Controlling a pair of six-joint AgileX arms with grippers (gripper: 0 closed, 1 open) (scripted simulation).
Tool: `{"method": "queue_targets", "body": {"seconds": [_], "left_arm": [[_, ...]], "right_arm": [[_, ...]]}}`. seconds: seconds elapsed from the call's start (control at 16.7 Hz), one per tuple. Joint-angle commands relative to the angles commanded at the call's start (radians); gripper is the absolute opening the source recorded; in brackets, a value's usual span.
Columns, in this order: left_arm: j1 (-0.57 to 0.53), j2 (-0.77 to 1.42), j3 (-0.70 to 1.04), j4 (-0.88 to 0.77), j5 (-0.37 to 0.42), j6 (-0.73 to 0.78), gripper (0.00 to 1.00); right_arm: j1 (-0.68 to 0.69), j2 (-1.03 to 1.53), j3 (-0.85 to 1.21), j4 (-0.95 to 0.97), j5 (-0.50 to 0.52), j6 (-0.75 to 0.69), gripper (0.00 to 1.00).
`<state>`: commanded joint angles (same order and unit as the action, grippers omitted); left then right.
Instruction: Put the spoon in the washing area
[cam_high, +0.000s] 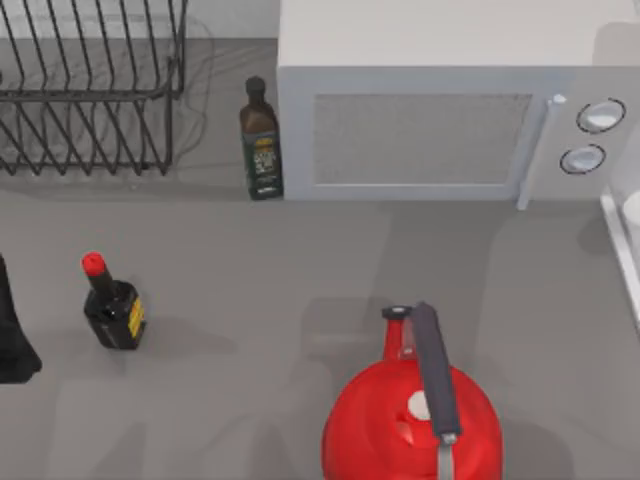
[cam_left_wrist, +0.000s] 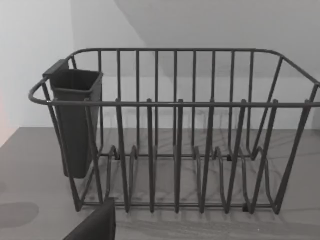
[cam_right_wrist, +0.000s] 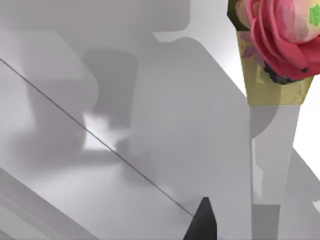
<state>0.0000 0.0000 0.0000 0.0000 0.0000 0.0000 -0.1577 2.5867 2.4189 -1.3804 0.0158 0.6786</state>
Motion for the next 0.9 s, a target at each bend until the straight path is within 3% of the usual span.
{"method": "queue_targets", "body": {"seconds": [0.54, 0.9], "left_arm": [[0.000, 0.000, 0.000, 0.000, 0.000, 0.000, 1.00], [0.000, 0.000, 0.000, 0.000, 0.000, 0.000, 1.00]], "right_arm": [[0.000, 0.000, 0.000, 0.000, 0.000, 0.000, 0.98], [0.000, 0.000, 0.000, 0.000, 0.000, 0.000, 1.00]]}}
